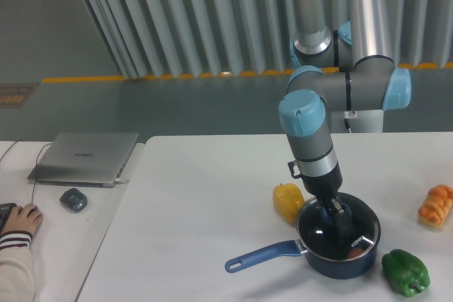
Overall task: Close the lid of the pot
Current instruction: 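Settle the lid flat on the saucepan rim, then open the gripper and lift it away from the lid knob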
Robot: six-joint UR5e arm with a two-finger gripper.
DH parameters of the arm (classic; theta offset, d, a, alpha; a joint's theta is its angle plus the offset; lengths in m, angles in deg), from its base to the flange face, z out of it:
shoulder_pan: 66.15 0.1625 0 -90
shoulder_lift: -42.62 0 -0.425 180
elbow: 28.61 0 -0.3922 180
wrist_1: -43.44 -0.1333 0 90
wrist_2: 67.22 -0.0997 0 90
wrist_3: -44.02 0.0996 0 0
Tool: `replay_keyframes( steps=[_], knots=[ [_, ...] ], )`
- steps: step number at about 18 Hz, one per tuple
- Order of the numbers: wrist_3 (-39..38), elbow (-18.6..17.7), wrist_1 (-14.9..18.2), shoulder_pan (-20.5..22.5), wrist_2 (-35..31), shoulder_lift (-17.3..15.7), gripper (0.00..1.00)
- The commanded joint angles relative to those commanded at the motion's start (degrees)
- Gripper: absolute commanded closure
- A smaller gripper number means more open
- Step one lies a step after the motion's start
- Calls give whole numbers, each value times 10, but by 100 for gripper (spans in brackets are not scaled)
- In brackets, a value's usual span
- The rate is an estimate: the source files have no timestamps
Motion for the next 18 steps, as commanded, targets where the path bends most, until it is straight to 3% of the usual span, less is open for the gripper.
replay_keyframes(
  steps=[7, 9, 11, 18],
  knots=[
    [3, -3, -8, -3, 3, -11, 0],
    [4, -2, 5, -6, 5, -25, 0],
    [4, 1, 44, -9, 9, -39, 0],
    [5, -3, 88, -13, 65, -79, 0]
  ],
)
